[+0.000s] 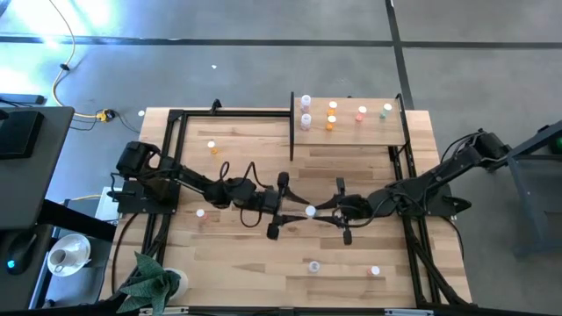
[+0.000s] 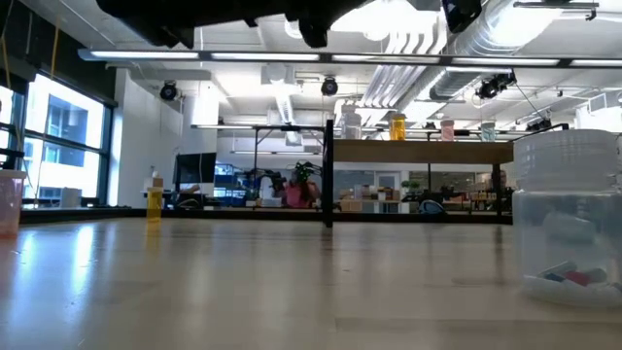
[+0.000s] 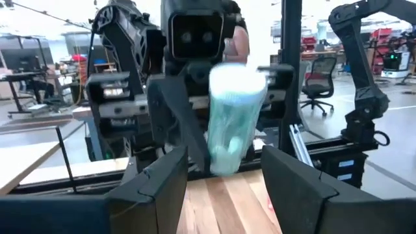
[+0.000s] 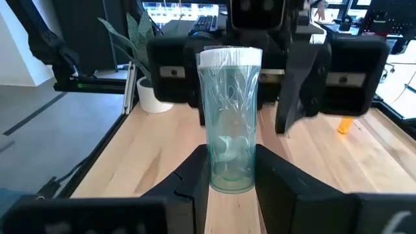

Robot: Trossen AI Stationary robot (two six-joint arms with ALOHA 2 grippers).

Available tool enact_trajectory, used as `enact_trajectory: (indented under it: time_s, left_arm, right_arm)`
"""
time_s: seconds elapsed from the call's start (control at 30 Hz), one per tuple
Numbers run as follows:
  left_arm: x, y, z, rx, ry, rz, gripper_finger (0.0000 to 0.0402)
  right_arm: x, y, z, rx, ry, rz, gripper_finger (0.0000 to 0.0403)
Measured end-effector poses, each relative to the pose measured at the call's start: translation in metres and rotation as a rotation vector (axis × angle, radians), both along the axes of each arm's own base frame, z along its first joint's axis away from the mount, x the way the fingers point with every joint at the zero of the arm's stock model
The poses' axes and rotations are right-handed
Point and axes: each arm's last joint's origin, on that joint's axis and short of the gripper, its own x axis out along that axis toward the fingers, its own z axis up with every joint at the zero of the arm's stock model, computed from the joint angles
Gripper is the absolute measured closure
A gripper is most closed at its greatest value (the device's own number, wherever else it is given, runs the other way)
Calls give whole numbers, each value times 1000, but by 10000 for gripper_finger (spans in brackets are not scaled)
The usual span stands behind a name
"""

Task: Pick and place medicine bottles onto shelf by color
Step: Put the left blue pill bottle on the shelf aligned with the other blue pill bottle

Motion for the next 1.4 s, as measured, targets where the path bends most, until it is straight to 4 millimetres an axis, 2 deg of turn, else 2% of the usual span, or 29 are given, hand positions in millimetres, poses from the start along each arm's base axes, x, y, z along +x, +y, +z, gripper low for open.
enact_trajectory:
  time_s: [0.2, 0.57, 0.8, 1.2, 1.4]
  left_arm:
    - [0, -8, 1, 38, -7, -4, 218]
    - [-1, -8, 4, 26, -31, -2, 218]
    - [-1, -8, 3, 22, -26, 51, 220]
    - [-1, -8, 3, 23, -26, 53, 303]
    - [-1, -8, 3, 23, -24, 52, 316]
  right_arm:
    - [5, 3, -1, 10, -35, 1, 314]
    - [18, -1, -9, -1, -50, -29, 314]
    - [19, -3, -8, -3, -54, -32, 314]
    - [19, -3, -9, -8, -52, -32, 314]
    - [19, -3, -9, -4, -50, -32, 314]
